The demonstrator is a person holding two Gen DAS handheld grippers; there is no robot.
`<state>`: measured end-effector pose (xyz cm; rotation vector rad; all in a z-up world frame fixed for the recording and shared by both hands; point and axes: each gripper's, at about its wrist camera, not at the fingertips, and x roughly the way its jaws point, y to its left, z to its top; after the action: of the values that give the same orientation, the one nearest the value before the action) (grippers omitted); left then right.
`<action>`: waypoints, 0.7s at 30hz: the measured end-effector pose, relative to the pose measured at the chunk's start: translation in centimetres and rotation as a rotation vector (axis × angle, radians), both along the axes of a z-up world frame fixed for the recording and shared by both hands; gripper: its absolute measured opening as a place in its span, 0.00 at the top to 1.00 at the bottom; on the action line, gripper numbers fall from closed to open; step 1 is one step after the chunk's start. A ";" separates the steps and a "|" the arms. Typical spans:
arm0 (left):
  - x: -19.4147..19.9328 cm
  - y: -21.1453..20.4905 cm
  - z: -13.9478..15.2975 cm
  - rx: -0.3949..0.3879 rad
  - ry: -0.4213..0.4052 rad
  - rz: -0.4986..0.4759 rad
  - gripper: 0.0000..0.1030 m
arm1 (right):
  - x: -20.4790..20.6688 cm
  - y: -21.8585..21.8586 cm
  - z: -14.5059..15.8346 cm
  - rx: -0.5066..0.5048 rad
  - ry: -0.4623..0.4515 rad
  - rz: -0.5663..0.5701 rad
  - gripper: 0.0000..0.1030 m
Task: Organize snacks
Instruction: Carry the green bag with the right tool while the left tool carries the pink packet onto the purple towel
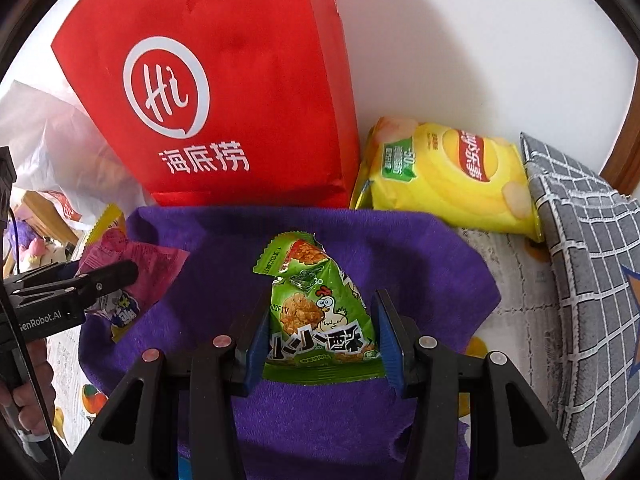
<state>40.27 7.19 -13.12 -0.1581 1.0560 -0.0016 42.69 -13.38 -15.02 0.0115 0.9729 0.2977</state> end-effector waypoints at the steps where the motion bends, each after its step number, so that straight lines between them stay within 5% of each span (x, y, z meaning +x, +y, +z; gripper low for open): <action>1: 0.0 0.0 -0.2 0.002 0.005 -0.001 0.47 | 0.0 0.0 -0.1 0.000 0.004 0.002 0.54; 21: 0.3 -0.2 -1.0 -0.007 0.028 -0.026 0.47 | 0.4 1.0 -1.4 -0.026 0.034 0.024 0.53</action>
<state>40.58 6.99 -14.11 -0.1511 1.0862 -0.0269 43.09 -12.40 -16.39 -0.0184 1.0115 0.3077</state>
